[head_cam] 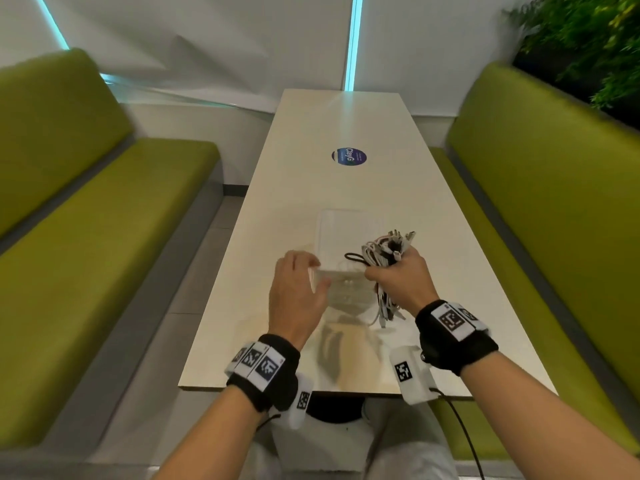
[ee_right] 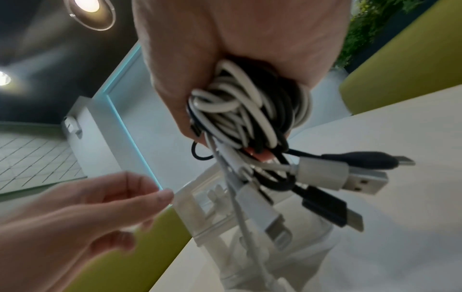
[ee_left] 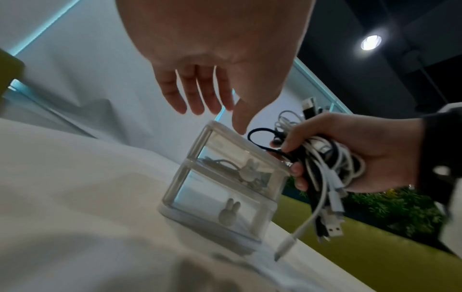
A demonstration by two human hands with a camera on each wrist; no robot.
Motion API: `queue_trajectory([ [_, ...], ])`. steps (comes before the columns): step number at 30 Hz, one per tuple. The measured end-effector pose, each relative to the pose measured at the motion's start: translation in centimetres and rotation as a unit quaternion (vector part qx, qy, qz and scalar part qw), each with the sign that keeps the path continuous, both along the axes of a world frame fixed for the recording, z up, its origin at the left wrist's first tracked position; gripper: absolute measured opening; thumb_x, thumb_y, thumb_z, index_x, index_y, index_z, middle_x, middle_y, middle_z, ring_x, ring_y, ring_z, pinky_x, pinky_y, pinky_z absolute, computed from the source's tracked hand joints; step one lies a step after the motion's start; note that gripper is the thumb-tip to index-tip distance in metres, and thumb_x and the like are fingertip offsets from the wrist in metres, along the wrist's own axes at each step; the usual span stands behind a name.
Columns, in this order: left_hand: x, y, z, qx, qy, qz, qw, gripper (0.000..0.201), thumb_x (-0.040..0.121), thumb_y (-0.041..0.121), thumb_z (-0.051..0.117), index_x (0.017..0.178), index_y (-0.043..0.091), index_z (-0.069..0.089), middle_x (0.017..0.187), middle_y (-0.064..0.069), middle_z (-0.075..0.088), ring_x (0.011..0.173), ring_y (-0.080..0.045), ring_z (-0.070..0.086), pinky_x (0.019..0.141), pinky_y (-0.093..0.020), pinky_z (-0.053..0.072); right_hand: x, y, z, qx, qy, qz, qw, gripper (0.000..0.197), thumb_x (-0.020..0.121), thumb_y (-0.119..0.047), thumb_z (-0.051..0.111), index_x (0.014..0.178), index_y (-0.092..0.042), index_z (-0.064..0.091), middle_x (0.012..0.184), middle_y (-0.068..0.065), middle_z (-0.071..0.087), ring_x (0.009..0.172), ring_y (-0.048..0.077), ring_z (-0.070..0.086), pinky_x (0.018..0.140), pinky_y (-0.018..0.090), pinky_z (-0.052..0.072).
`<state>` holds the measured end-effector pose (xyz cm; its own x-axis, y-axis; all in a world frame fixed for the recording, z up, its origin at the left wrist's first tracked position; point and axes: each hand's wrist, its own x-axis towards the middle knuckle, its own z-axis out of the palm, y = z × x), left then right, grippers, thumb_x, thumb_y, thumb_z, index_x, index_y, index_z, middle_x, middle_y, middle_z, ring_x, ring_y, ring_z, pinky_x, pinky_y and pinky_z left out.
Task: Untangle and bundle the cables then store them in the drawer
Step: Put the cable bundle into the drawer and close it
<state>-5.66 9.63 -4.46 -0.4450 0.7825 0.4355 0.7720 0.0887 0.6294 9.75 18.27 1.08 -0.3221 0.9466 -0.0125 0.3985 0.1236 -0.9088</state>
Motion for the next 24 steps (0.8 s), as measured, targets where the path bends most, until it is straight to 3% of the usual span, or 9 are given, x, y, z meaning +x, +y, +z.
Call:
queue_trajectory([
  [1, 0.5, -0.6, 0.0, -0.045, 0.011, 0.007, 0.999, 0.01, 0.086, 0.034, 0.065, 0.089, 0.026, 0.059, 0.087, 0.012, 0.059, 0.082, -0.008, 0.054, 0.066, -0.016, 0.034, -0.1, 0.2, -0.1, -0.01, 0.004, -0.003, 1.0, 0.02, 0.064, -0.011, 0.069, 0.078, -0.024, 0.062, 0.077, -0.002, 0.069, 0.069, 0.023, 0.068, 0.065, 0.034, 0.056],
  [3, 1.6, -0.7, -0.5, -0.196, 0.025, -0.012, 0.98, 0.027, 0.087, 0.05, 0.059, 0.078, 0.025, 0.066, 0.074, 0.009, 0.065, 0.067, -0.011, 0.058, 0.053, -0.019, 0.032, -0.1, 0.6, -0.3, -0.03, 0.005, -0.008, 1.0, 0.021, 0.063, -0.012, 0.071, 0.079, -0.022, 0.062, 0.075, -0.001, 0.068, 0.069, 0.024, 0.066, 0.064, 0.034, 0.055],
  [5, 2.4, 0.2, -1.1, -0.278, 0.052, -0.005, 0.959, 0.044, 0.086, 0.06, 0.055, 0.082, 0.02, 0.072, 0.078, 0.004, 0.07, 0.069, -0.018, 0.063, 0.055, -0.025, 0.041, -0.3, 1.1, -0.2, -0.04, 0.003, -0.013, 0.999, 0.02, 0.065, -0.008, 0.071, 0.076, -0.02, 0.059, 0.071, -0.002, 0.063, 0.065, 0.021, 0.062, 0.06, 0.029, 0.048],
  [7, 3.2, 1.3, -1.4, -0.299, 0.077, 0.007, 0.951, 0.05, 0.085, 0.065, 0.053, 0.085, 0.018, 0.071, 0.083, -0.001, 0.07, 0.077, -0.024, 0.066, 0.065, -0.031, 0.049, -0.3, 1.4, 0.0, -0.034, -0.012, -0.01, 0.999, 0.025, 0.068, -0.005, 0.071, 0.074, -0.023, 0.054, 0.072, -0.004, 0.06, 0.064, 0.015, 0.058, 0.056, 0.023, 0.042],
  [10, 4.1, 2.2, -1.4, -0.305, 0.101, 0.013, 0.947, 0.046, 0.088, 0.062, 0.051, 0.094, 0.019, 0.069, 0.089, -0.004, 0.07, 0.086, -0.029, 0.065, 0.072, -0.034, 0.046, -0.3, 1.7, 0.2, -0.024, -0.033, -0.003, 0.999, 0.026, 0.07, -0.004, 0.07, 0.073, -0.022, 0.051, 0.073, -0.004, 0.059, 0.063, 0.012, 0.056, 0.052, 0.022, 0.04],
  [14, 4.3, 3.3, -1.0, -0.301, 0.152, 0.032, 0.941, 0.032, 0.093, 0.042, 0.049, 0.098, 0.016, 0.068, 0.096, -0.007, 0.07, 0.088, -0.03, 0.065, 0.068, -0.034, 0.042, -0.7, 2.1, -0.1, -0.019, -0.044, -0.005, 0.999, 0.025, 0.069, -0.006, 0.068, 0.073, -0.023, 0.052, 0.076, -0.006, 0.061, 0.077, 0.019, 0.062, 0.067, 0.03, 0.051],
  [18, 4.4, 3.2, -0.5, -0.308, 0.132, 0.019, 0.942, 0.027, 0.088, 0.035, 0.054, 0.105, 0.019, 0.068, 0.098, -0.007, 0.07, 0.092, -0.031, 0.064, 0.072, -0.034, 0.045, -1.3, 2.6, -0.2, -0.011, -0.045, -0.026, 0.999, 0.025, 0.068, -0.009, 0.068, 0.081, -0.025, 0.055, 0.077, -0.012, 0.059, 0.084, 0.02, 0.064, 0.076, 0.03, 0.053],
  [24, 5.3, 1.2, -0.4, -0.355, 0.133, 0.007, 0.925, 0.032, 0.09, 0.041, 0.054, 0.087, 0.011, 0.065, 0.092, -0.01, 0.067, 0.087, -0.031, 0.062, 0.07, -0.033, 0.042, -1.7, 3.3, 0.2, -0.013, -0.061, -0.028, 0.998, 0.028, 0.069, -0.01, 0.068, 0.092, -0.022, 0.057, 0.08, -0.01, 0.059, 0.088, 0.022, 0.064, 0.079, 0.032, 0.054],
])
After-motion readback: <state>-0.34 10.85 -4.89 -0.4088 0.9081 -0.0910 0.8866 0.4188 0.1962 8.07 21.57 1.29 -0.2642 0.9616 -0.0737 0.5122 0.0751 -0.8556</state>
